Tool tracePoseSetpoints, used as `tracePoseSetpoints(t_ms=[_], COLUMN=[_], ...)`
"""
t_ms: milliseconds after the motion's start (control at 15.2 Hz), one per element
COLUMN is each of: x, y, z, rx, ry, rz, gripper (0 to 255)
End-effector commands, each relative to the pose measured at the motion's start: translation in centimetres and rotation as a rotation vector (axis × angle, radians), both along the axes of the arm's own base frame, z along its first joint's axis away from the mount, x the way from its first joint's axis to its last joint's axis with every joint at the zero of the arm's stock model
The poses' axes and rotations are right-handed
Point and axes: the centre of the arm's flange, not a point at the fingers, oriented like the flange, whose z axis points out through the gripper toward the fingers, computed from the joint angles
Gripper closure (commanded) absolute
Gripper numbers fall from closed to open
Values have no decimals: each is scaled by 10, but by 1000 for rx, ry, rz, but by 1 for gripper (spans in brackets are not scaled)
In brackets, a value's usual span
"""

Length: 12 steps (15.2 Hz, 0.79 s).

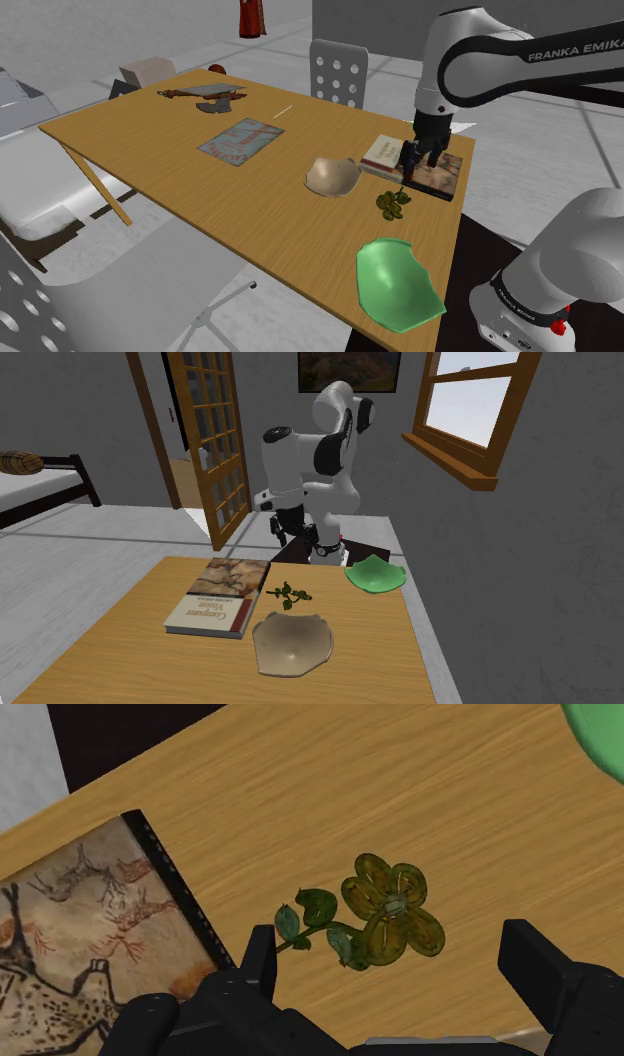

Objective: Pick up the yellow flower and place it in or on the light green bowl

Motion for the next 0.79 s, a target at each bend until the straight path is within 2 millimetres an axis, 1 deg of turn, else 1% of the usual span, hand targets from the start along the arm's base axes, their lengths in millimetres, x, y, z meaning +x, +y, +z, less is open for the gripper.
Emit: tracePoseSetpoints(t_ms=[0, 462, 528, 726], x=[6, 28, 28, 25], y=[6, 27, 28, 29], z=[-24, -114, -116, -131], rx=[-3, -11, -12, -12], ry=[18, 83, 84, 84], rz=[-33, -141, -143, -143], gripper=[0, 0, 0, 0])
